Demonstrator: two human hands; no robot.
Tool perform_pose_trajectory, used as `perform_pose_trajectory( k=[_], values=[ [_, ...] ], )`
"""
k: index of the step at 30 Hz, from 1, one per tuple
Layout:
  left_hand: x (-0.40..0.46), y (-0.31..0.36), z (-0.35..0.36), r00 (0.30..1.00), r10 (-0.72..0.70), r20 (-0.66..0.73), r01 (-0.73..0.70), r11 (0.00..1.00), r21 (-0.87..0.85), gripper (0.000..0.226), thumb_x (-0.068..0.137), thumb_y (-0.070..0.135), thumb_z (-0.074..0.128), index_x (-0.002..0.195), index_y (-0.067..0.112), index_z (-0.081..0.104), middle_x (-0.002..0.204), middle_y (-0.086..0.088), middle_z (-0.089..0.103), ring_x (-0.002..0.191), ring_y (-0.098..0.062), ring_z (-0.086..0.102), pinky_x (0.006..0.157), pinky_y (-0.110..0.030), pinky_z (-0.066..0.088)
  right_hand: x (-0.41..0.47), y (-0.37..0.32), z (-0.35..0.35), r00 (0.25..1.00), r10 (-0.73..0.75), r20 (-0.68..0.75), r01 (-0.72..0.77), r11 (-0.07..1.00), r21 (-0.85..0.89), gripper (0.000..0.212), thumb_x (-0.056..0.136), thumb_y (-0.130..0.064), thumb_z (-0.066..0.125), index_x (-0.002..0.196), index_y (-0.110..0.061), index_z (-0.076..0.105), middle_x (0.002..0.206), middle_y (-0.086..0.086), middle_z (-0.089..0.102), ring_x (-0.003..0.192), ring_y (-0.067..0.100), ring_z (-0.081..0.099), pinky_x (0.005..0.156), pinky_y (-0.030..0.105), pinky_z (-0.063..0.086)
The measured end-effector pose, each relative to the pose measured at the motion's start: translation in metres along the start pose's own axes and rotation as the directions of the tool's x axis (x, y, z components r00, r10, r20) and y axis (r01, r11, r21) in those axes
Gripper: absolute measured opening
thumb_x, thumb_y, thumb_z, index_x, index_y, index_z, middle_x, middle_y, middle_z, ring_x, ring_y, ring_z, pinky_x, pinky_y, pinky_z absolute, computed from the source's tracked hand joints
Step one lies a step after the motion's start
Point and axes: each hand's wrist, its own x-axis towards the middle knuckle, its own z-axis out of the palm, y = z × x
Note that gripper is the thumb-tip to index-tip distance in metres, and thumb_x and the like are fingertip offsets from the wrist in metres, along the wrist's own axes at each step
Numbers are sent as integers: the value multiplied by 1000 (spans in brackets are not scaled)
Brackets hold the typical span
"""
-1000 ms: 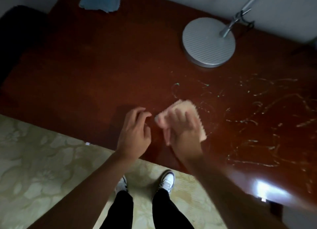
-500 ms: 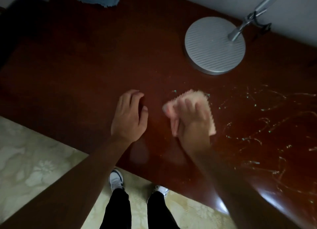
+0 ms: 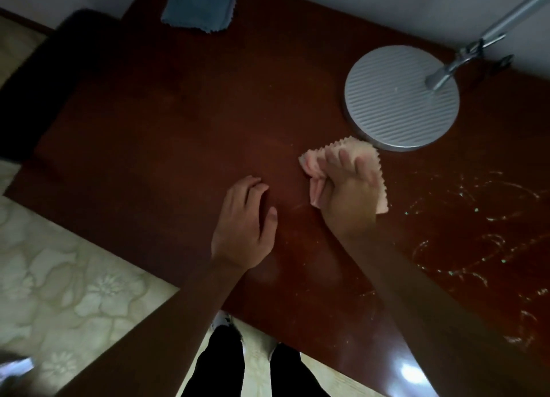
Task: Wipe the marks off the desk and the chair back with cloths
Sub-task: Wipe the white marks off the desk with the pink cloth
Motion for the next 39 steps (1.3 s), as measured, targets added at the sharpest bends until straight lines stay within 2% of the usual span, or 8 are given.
perform_pose_trajectory(
  k=[6, 13, 16, 21, 26, 30, 36, 39],
  values=[
    [-2, 0, 0, 1000, -2, 7, 2, 1000, 14, 42, 94, 30, 46, 122, 2, 59, 133, -16, 53, 129, -31, 46, 109, -43, 40, -81, 8, -13, 949, -312, -51, 313, 950, 13, 37, 90, -20, 44, 116, -16, 71, 127, 0, 66, 123, 23, 58, 106, 49, 37],
    [1, 1, -3, 999, -29, 38, 29, 1000, 8, 44, 97, 33, 43, 127, 3, 56, 135, -14, 51, 131, -28, 45, 108, -44, 42, 20, -7, -13, 997, -64, -44, 65, 997, 35, 48, 89, -30, 33, 119, -20, 69, 125, 0, 67, 121, 28, 59, 107, 49, 36],
    [1, -1, -1, 999, -39, 32, 39, 999, 2, 44, 97, 33, 45, 129, 4, 55, 136, -15, 51, 131, -28, 46, 107, -44, 43, 7, -18, -8, 985, -150, -83, 153, 987, 38, 43, 86, -21, 38, 114, -12, 70, 119, 6, 69, 118, 27, 59, 107, 39, 31],
    [-4, -3, 0, 1000, -10, 25, 11, 1000, -28, 44, 97, 32, 45, 127, 3, 57, 136, -17, 52, 133, -30, 45, 107, -46, 42, -91, -10, -8, 970, -242, -13, 243, 970, 16, 41, 89, -18, 42, 121, -13, 67, 131, 3, 62, 128, 25, 53, 110, 45, 33],
    [-2, 1, 0, 999, -32, 35, 33, 998, -51, 46, 98, 35, 43, 129, 5, 57, 138, -15, 51, 136, -28, 43, 111, -43, 40, -13, 3, -3, 989, -139, 40, 142, 987, -80, 52, 96, -21, 30, 147, -25, 40, 140, 0, 54, 132, 17, 47, 109, 43, 35],
    [0, 0, -2, 999, -24, 26, 26, 997, -66, 47, 98, 35, 43, 131, 5, 54, 138, -15, 51, 136, -27, 42, 112, -39, 38, 74, -33, -2, 999, -5, 32, 8, 996, -94, 48, 87, -35, 33, 121, -22, 65, 125, 2, 64, 110, 30, 62, 88, 45, 49],
    [-7, -5, 0, 1000, -24, 13, 26, 993, -117, 49, 99, 37, 40, 132, 3, 53, 138, -17, 51, 136, -27, 42, 111, -40, 39, -27, -48, 8, 980, -169, 103, 171, 985, -6, 46, 92, -24, 39, 131, -14, 59, 128, 3, 65, 127, 15, 52, 117, 30, 23],
    [-3, -3, 0, 1000, -19, 10, 20, 992, -125, 50, 100, 38, 39, 133, 3, 53, 139, -17, 51, 137, -28, 42, 112, -41, 40, -68, -40, 1, 971, -237, 33, 236, 971, 26, 40, 90, -24, 48, 124, -14, 66, 131, 1, 61, 128, 19, 51, 113, 37, 32]
  ],
)
